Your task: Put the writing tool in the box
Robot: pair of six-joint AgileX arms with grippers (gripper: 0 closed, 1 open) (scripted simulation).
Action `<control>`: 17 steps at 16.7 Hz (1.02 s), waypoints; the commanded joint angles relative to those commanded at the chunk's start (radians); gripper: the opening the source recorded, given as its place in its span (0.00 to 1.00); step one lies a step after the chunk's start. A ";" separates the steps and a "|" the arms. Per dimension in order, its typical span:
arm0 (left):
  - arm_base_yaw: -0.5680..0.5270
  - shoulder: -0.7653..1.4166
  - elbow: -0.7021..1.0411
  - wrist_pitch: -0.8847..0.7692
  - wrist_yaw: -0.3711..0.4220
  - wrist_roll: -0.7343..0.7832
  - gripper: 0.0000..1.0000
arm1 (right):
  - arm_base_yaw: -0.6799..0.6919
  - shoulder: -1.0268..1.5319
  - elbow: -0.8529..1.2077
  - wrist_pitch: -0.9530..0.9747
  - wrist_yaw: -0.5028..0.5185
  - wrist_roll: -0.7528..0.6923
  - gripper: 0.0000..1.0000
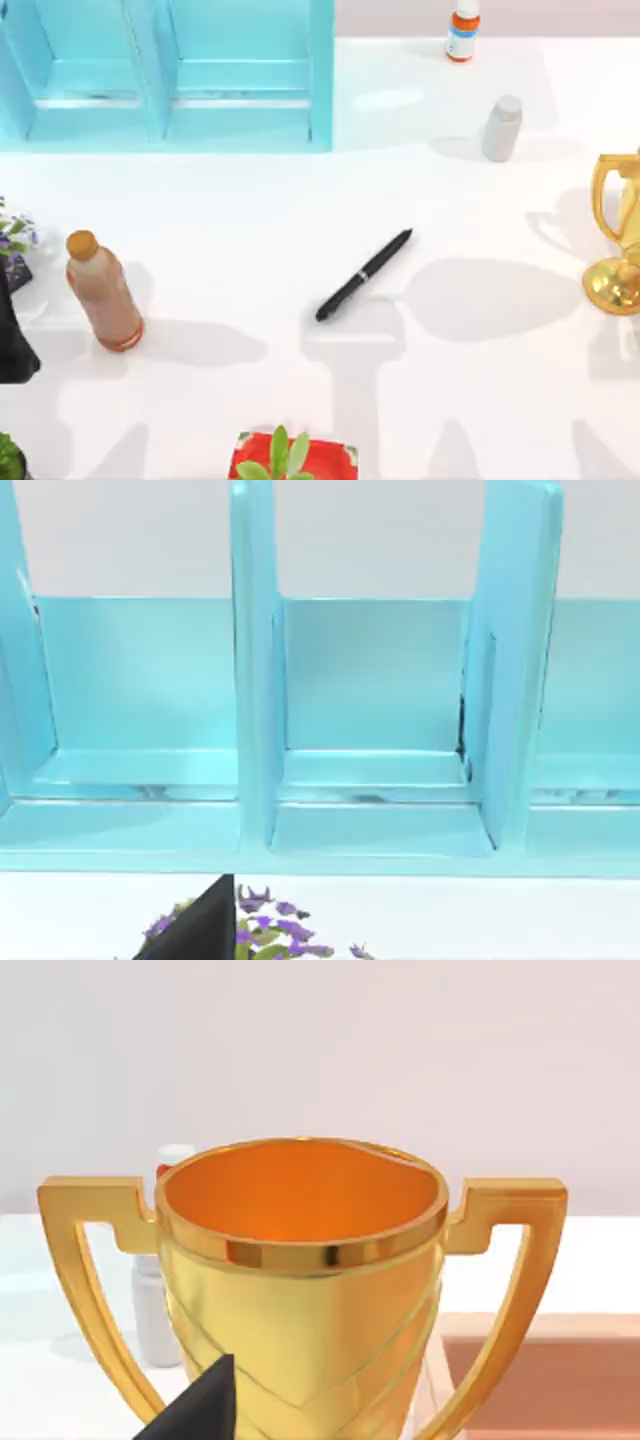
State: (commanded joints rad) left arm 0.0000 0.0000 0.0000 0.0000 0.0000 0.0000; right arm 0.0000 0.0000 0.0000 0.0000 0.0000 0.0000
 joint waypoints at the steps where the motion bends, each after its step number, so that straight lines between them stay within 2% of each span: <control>1: 0.000 0.000 0.000 0.000 0.000 0.000 1.00 | 0.000 0.000 0.000 0.000 0.000 0.000 1.00; 4: 0.000 0.000 0.000 0.000 0.000 0.000 1.00 | 0.026 0.031 0.024 -0.013 -0.003 0.030 1.00; 7: 0.000 0.000 0.000 0.000 0.000 0.000 1.00 | 0.112 0.158 0.116 -0.056 -0.008 0.150 1.00; 11: 0.000 0.000 0.000 0.000 0.000 0.000 1.00 | 0.265 0.458 0.328 -0.131 -0.018 0.410 1.00; 17: 0.000 0.000 0.000 0.000 0.000 0.000 1.00 | 0.465 1.066 0.739 -0.235 -0.054 0.877 1.00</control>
State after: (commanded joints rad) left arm 0.0000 0.0000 0.0000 0.0000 0.0000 0.0000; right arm 0.4650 1.0656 0.7390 -0.2353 -0.0542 0.8775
